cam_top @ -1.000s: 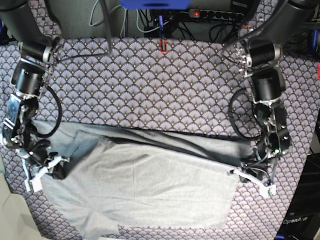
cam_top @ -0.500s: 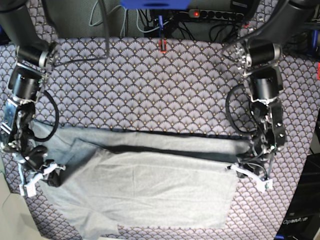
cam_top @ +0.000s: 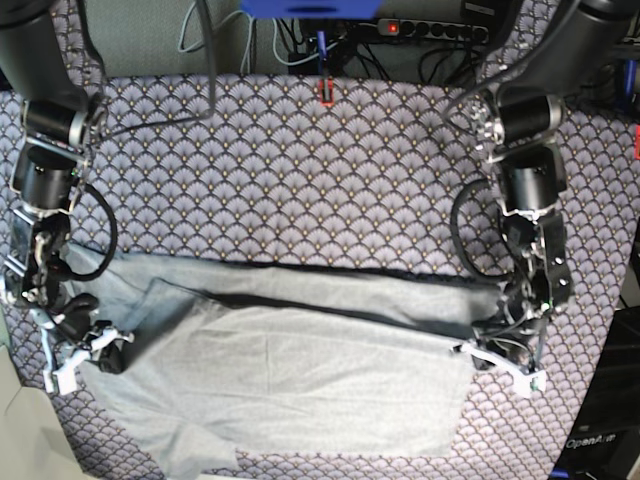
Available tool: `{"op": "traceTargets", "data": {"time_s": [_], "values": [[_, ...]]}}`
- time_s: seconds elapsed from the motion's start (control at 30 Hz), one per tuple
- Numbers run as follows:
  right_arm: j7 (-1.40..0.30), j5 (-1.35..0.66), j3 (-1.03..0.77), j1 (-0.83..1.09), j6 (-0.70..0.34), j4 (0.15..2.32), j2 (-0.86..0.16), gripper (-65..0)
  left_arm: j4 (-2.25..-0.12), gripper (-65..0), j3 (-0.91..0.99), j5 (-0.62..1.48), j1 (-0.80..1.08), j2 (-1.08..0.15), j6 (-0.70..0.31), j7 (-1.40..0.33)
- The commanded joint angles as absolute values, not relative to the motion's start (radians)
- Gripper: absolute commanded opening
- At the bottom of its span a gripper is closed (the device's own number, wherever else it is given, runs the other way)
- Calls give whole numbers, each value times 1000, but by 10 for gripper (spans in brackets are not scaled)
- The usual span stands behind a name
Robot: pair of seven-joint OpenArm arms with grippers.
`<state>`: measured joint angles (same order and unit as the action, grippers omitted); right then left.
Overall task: Fold the T-shirt properly
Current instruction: 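Lay the folded shoulder edge down across the shirt with both grippers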
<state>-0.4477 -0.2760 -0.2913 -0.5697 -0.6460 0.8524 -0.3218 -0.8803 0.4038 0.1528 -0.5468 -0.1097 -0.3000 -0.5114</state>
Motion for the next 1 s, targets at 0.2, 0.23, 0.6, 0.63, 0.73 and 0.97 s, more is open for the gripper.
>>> {"op": "traceTargets", "data": {"time_s": [0.2,0.23,0.6,0.63,0.73,0.97], "values": [[-417,-297,-292,-604,-644,869,-341,-650,-886,-650,403,163,-591,-116,-306,-458],[-412,-297,-292,-604,-644,869,-343,-650,-874,-650,403,163,-591,-116,-306,-458],[-398,-297,-291,-604,-644,868,-341,-650,-814,-650,403,168,-598,-116,-306,-409],[-398,-297,-291,-607,-644,868,-341,-650,-814,-650,403,168,-598,-116,-306,-409],[-398,-295,-275,-621,-644,868,-340,-650,-814,-650,403,166,-615,-116,-306,-409],[-398,-295,-257,-616,-644,868,-338,-650,-814,-650,403,166,-619,-116,-306,-412]]}}
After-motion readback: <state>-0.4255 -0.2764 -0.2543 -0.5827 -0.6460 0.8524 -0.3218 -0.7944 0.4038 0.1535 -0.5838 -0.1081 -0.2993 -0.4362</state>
